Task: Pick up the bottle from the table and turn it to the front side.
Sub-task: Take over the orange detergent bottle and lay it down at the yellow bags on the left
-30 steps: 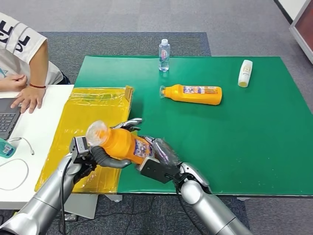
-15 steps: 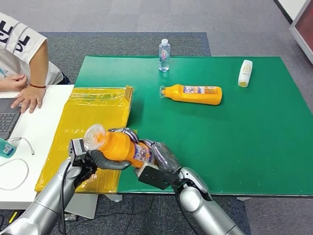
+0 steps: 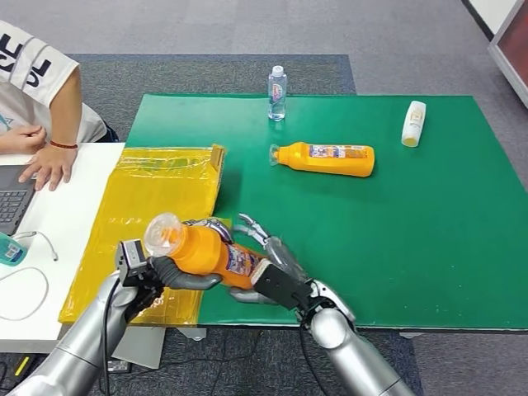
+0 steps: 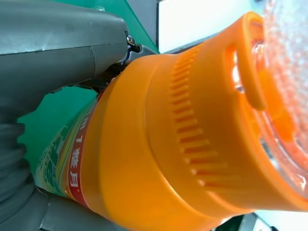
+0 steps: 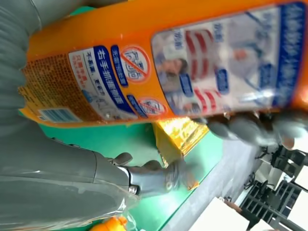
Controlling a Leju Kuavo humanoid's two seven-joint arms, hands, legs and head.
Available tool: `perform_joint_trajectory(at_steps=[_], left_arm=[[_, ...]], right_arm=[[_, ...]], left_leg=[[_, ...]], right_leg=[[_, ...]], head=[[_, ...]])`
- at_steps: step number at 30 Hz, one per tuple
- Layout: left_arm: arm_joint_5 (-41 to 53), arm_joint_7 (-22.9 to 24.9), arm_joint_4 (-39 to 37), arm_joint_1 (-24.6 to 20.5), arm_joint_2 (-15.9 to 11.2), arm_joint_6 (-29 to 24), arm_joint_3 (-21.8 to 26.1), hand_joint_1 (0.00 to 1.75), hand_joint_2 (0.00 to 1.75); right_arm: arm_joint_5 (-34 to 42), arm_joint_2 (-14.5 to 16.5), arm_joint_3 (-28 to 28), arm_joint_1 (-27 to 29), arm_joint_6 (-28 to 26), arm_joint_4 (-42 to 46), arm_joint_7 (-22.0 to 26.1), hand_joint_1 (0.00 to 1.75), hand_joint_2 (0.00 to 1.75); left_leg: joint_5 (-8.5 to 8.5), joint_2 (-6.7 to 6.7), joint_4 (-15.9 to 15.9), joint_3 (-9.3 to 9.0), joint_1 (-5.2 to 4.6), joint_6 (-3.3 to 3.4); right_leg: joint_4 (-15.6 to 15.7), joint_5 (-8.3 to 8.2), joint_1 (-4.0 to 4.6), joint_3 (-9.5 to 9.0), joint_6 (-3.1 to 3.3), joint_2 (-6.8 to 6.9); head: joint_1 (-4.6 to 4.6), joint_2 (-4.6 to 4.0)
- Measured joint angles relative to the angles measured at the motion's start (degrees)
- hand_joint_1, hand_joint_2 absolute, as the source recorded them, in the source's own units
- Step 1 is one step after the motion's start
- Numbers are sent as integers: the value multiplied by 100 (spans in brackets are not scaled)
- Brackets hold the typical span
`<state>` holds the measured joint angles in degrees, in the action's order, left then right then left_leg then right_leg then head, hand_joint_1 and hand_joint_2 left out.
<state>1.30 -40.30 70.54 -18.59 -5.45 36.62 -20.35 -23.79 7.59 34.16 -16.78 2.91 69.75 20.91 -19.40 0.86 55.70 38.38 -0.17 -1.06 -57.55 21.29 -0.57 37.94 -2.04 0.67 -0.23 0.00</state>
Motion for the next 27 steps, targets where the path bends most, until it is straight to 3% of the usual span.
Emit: perform_joint_trajectory(at_steps=[3, 11, 14, 17, 22, 27], left_arm=[[51, 0, 69, 56, 1, -81, 10, 175, 175], [392, 14, 162, 183, 2, -458, 37, 175, 175], [1334, 266, 163, 170, -40, -1334, 11, 175, 175], [2115, 710, 216, 29, -246, -2080, -6, 175, 175], [2493, 1541, 403, -914, -772, -2057, -1, 175, 175], [2771, 2223, 414, -2059, -975, -1971, -143, 175, 175]], right_arm=[[634, 28, -190, 26, 344, -50, 49, 0, 0], [2251, 101, -1151, 19, 865, -513, 29, 0, 0], [2419, 104, -1481, 9, 816, -655, 28, 0, 0], [2442, 100, -1766, 90, 772, -684, -6, 0, 0], [2295, 95, -2071, 289, 769, -682, -99, 0, 0], [2179, 127, -2115, 315, 747, -730, -137, 0, 0]], left_leg=[[0, 0, 0, 0, 0, 0], [0, 0, 0, 0, 0, 0], [0, 1, 0, 0, 0, 0], [5, 7, 0, 1, 3, -9], [21, 7, 0, 13, 15, -27], [23, 8, 0, 14, 16, -29]], right_leg=[[0, 0, 0, 0, 0, 1], [1, -1, 0, 0, 0, 0], [1, -3, 0, 2, 3, 0], [0, -11, 2, 14, 14, -8], [-4, -16, 14, 25, 24, -9], [-5, -26, 16, 28, 31, -11]], head=[[-1, 0], [1, 0], [2, 0], [0, 0], [-1, 0], [1, 0]])
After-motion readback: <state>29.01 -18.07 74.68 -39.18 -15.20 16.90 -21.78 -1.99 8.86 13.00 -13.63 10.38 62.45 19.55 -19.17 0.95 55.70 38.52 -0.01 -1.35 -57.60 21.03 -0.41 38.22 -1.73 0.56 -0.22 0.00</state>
